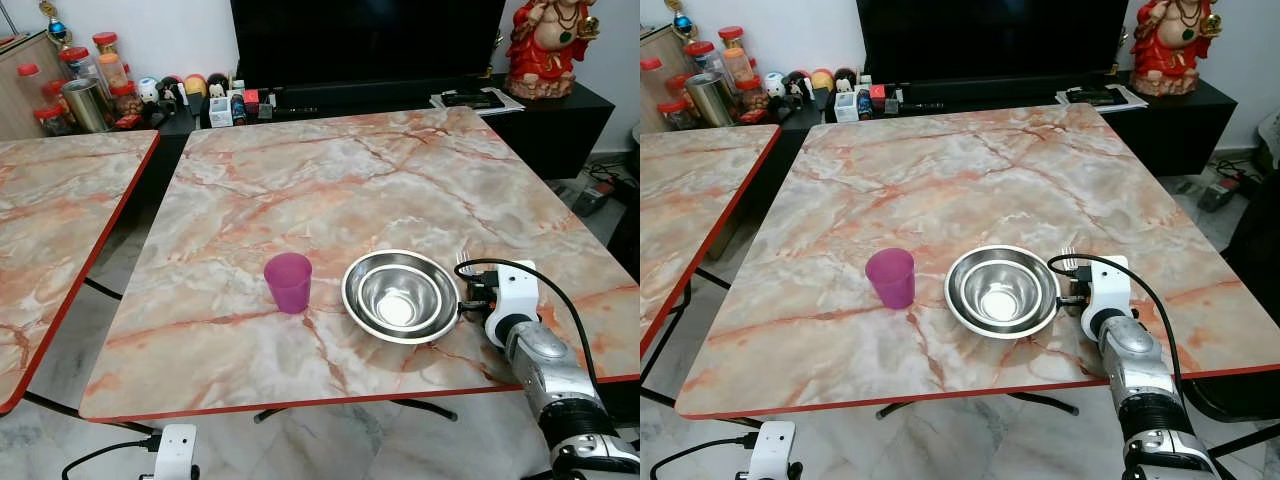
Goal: Setting the table
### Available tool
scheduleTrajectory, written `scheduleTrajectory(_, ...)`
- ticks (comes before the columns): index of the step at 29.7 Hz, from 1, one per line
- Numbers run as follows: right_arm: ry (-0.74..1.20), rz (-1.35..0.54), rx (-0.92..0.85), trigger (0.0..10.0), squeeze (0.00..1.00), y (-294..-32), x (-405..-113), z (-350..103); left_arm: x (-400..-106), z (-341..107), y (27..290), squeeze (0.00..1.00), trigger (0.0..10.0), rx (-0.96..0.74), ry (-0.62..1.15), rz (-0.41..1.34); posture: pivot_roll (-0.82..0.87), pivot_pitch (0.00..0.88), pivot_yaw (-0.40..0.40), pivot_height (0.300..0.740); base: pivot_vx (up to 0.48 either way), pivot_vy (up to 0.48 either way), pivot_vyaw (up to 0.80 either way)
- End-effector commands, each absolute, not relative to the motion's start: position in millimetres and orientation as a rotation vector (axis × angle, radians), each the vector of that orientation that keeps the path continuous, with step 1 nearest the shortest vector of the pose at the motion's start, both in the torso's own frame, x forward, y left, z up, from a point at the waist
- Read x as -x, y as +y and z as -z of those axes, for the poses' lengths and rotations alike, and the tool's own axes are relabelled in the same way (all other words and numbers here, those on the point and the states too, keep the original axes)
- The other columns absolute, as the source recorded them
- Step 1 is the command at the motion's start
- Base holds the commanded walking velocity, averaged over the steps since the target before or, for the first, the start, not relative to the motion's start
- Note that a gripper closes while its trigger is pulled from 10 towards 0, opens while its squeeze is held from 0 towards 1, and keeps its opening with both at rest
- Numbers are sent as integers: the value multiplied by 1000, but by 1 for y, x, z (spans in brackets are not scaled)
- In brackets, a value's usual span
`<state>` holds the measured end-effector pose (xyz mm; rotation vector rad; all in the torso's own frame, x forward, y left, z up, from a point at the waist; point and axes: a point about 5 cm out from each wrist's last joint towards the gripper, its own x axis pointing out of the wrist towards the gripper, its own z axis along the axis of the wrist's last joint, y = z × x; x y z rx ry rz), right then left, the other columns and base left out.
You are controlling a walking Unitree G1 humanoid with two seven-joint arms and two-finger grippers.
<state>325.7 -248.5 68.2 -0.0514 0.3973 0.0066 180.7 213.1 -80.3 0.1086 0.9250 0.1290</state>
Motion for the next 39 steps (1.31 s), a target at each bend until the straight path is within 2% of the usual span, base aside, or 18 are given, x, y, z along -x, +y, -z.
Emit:
scheduleTrajectory(1, 383, -15, 61, 10000, 0, -248, -330, -73, -181, 80, 215, 0, 10000, -115, 936, -124, -55, 0, 64, 740, 0, 0, 0)
scheduleTrajectory(3, 383, -15, 62, 10000, 0, -248, -330, -73, -181, 80, 215, 0, 10000, -115, 936, -124, -55, 0, 64, 740, 0, 0, 0)
scheduleTrajectory(4, 380, -14, 61, 10000, 1000, -248, -330, -73, -181, 80, 215, 0, 10000, -117, 936, -122, -51, 0, 62, 740, 0, 0, 0)
scheduleTrajectory(36, 332, -14, 79, 10000, 1000, -248, -332, -78, -182, 80, 214, 0, 10000, -126, 938, -115, -52, 0, 62, 740, 0, 0, 0)
scheduleTrajectory(37, 306, -8, 90, 10000, 831, -248, -333, -82, -182, 80, 214, 0, 10000, -125, 937, -115, -52, 0, 62, 740, 0, 0, 0)
scheduleTrajectory(38, 272, 1, 91, 10000, 0, -248, -335, -88, -182, 80, 214, 0, 10000, -125, 938, -115, -52, 0, 62, 740, 0, 0, 0)
scheduleTrajectory(39, 240, 8, 86, 10000, 0, -248, -337, -93, -183, 80, 213, 0, 10000, -125, 938, -114, -54, 0, 63, 740, 0, 0, 0)
